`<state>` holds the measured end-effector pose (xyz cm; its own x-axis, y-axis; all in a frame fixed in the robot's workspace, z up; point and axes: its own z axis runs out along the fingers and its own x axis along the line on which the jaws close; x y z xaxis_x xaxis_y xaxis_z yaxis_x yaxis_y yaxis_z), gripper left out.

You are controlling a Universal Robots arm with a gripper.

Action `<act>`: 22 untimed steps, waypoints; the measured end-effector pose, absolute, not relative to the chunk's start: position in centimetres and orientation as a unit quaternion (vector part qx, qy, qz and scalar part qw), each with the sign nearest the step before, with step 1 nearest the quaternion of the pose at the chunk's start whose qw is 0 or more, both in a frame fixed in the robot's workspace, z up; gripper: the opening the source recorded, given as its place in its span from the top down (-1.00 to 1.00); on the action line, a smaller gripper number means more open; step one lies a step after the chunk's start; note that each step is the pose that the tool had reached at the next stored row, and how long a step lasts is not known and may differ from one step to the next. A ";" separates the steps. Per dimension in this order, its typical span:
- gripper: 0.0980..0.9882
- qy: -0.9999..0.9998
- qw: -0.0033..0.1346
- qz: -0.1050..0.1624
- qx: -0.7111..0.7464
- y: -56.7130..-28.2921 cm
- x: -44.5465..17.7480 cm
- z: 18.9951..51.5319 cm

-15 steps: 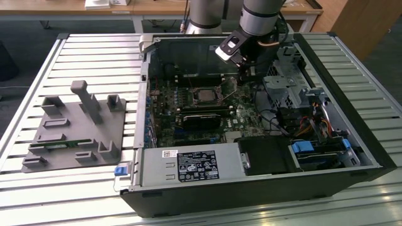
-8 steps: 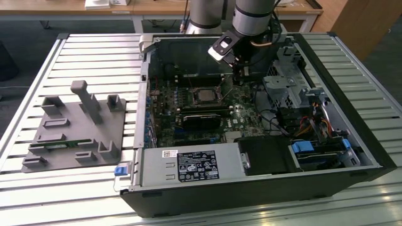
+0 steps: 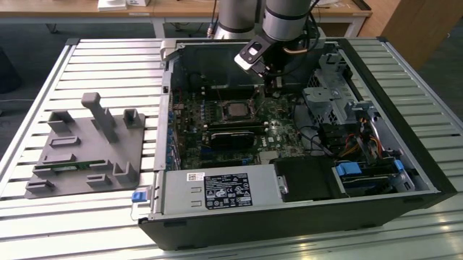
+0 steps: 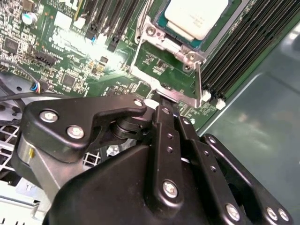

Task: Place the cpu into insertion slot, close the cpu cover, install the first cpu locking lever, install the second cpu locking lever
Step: 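Close the cpu cover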

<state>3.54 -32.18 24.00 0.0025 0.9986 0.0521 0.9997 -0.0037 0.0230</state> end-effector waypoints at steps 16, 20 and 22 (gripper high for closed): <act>0.97 -0.706 0.010 -0.026 -0.708 -32.3 1.7 23.9; 0.97 -0.706 0.010 -0.027 -0.708 -32.3 1.3 23.8; 0.97 -0.706 0.010 -0.027 -0.708 -32.3 1.2 23.8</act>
